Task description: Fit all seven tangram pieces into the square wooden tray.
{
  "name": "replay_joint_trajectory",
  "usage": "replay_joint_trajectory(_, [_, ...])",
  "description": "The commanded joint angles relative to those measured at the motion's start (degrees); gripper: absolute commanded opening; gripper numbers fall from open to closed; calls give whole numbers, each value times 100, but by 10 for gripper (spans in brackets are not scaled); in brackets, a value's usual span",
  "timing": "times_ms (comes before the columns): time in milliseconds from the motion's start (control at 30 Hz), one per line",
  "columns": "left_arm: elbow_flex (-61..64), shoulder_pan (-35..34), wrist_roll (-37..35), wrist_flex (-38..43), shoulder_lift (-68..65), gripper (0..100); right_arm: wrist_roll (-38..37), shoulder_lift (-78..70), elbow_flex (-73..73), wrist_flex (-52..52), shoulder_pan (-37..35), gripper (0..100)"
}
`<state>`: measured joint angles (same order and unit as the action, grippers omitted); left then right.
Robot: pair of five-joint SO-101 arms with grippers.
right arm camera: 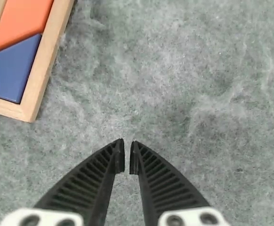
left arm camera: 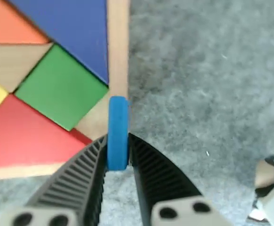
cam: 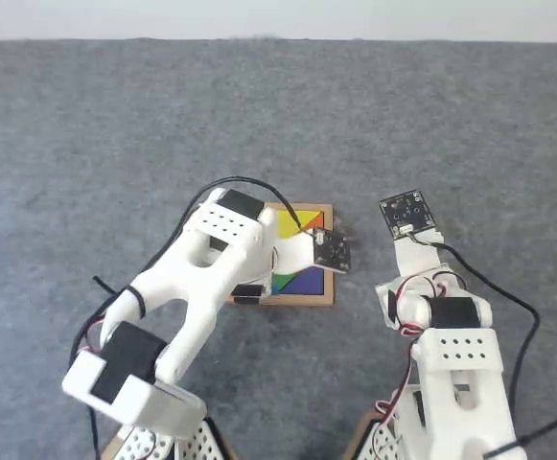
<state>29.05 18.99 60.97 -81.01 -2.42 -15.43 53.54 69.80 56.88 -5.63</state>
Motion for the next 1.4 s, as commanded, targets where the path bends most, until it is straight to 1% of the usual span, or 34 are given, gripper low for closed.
replay_joint_trajectory(0, [-189,0,273,-114,26,18,-62,198,-79,-40,-48,40])
replay_joint_trajectory(167, [-303,-237,273,-62,26,130,-70,207,-79,-40,-48,40])
replay_joint_trajectory(233, [-418,-387,281,-62,26,148,-70,207,-79,-40,-48,40])
replay_joint_trajectory(400, [-725,-624,202,-44,26,148,-70,207,-79,-40,-57,40])
replay_joint_trajectory(533, [-716,-633,-404,440,18,148,-70,207,-79,-40,-57,40])
replay_joint_trajectory(633, [-708,-615,-738,615,18,148,-70,207,-79,-31,-57,40])
replay_joint_trajectory(767, [-760,-651,-1231,721,88,148,-70,207,-79,-31,-57,40])
replay_joint_trajectory(867, [-936,-818,-1644,703,88,136,-70,207,-79,-31,-57,40])
replay_joint_trajectory(967, [-971,-870,-1864,659,97,103,-70,207,-79,-31,-57,40])
replay_joint_trajectory(1033, [-804,-738,-1916,589,88,100,-70,207,-79,-31,-57,40])
replay_joint_trajectory(1100, [-497,-492,-2163,897,79,100,-70,207,-79,-31,-57,40])
replay_joint_trajectory(1233, [145,-193,-2699,1864,79,101,-70,207,-79,-31,-57,40])
replay_joint_trajectory(1300, [365,-132,-2743,2075,79,101,-70,198,-79,-31,-57,40])
replay_joint_trajectory(1367, [488,-158,-2743,2110,62,101,-70,198,-79,-31,-57,40])
